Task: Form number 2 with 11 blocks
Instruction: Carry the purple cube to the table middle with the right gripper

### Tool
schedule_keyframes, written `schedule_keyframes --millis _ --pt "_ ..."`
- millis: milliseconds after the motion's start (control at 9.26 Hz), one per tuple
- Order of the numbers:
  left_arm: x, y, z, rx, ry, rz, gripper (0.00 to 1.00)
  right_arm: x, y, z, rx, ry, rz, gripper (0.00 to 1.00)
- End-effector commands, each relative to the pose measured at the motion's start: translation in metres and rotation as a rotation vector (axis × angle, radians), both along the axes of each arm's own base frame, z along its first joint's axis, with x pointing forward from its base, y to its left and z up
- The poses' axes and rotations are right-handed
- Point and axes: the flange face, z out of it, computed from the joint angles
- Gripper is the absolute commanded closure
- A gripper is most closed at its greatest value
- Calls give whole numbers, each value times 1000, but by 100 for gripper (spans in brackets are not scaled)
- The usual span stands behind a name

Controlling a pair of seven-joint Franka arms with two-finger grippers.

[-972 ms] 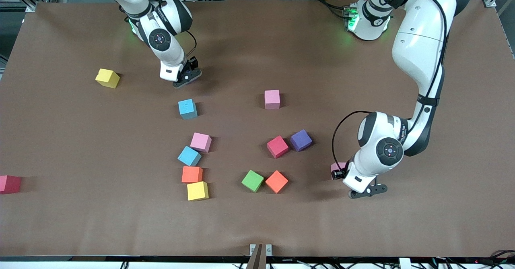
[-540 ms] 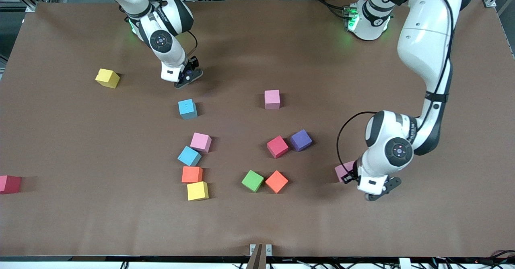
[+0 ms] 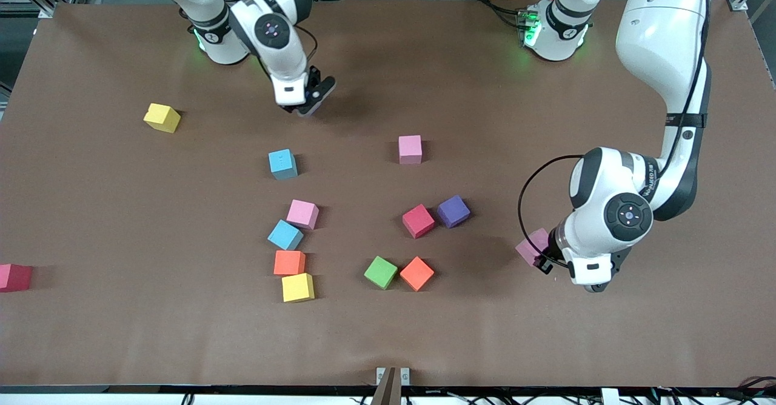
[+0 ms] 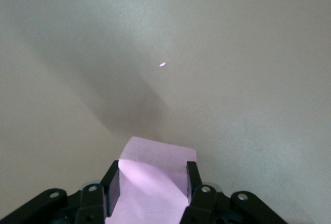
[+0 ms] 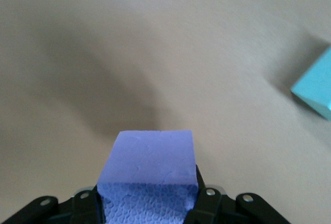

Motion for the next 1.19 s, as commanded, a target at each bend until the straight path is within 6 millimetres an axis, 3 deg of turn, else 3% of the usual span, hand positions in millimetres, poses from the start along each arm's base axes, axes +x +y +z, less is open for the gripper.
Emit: schedule_keyframes --millis 0,108,324,432,648,864,1080 --pt "-18 -19 4 5 15 96 100 -17 48 19 23 -51 163 100" --pt "-25 -30 -3 11 24 119 100 -20 67 20 33 -56 217 100" --pt "-33 -34 -12 25 41 180 100 -7 102 10 17 -82 338 100" --pt "-40 -33 -15 32 52 203 100 -8 124 0 29 -60 355 100" --pt "-64 -29 -12 81 29 253 100 13 155 -22 14 -73 440 100" --pt "-107 -37 -4 81 0 282 100 22 172 -40 -31 -60 498 100" --pt "-140 -54 -5 118 3 335 100 18 174 -55 -90 -68 484 100"
